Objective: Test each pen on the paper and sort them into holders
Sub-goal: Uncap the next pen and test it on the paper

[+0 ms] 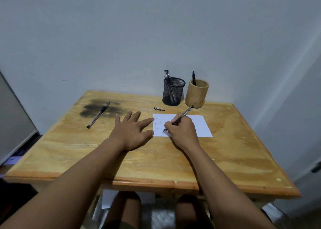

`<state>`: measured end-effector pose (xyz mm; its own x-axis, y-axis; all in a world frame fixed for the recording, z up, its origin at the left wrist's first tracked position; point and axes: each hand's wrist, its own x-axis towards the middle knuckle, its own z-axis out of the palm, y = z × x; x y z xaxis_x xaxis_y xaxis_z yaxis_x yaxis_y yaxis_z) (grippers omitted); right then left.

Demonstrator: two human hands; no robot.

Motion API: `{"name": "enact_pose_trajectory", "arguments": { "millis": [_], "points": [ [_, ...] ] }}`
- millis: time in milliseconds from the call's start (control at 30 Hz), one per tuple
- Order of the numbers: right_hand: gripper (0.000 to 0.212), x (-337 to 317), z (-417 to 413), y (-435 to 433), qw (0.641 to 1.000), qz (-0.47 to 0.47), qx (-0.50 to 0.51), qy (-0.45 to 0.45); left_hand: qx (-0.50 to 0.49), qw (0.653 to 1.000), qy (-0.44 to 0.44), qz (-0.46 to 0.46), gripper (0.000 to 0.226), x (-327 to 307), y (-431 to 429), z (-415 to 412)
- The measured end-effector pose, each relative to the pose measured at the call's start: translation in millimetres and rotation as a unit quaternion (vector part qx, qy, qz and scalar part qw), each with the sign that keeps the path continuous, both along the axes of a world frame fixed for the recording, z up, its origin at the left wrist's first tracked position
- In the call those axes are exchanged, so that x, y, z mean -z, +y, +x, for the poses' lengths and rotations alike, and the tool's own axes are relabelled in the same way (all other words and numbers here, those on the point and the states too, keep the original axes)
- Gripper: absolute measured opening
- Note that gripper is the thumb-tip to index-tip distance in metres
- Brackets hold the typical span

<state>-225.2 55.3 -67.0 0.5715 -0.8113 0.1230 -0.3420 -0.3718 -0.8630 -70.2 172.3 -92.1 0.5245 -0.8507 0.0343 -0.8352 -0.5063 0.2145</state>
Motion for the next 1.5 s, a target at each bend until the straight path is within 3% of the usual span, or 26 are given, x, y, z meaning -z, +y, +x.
{"name": "enact_pose_trajectory", "arguments": {
  "millis": [767,933,1167,1333,1433,1500],
  "points": [
    [0.012,3.0,0.2,-2.6,1.0,0.017,0.009,-0.009,-0.001,1.0,0.013,0.001,0.068,-1.9,-1.3,-0.6],
    [0.011,3.9,-1.4,-7.0,0.995,0.056,0.016,-0.084,-0.001,0.999,0.03,-0.033,0.065,-4.9,-0.5,-1.9],
    [0.024,-8.9,-0.6,-25.1,0.969,0.165,0.016,-0.183,-0.046,0.979,0.054,-0.191,0.045,-20.4,-42.9,8.4],
    [0.018,-17.7,3.5,-46.2,0.965,0.176,0.022,-0.195,-0.057,0.986,0.067,-0.139,0.042,-23.9,-89.7,28.3],
    [0.015,-14.5,3.9,-55.7,0.965,0.176,0.024,-0.195,-0.044,0.994,0.005,-0.098,0.035,-17.4,-99.2,33.1],
    [0.013,-12.3,5.1,-59.8,0.962,0.186,0.024,-0.198,-0.037,0.992,-0.026,-0.117,0.028,-14.7,-98.7,32.3]
  ]
}}
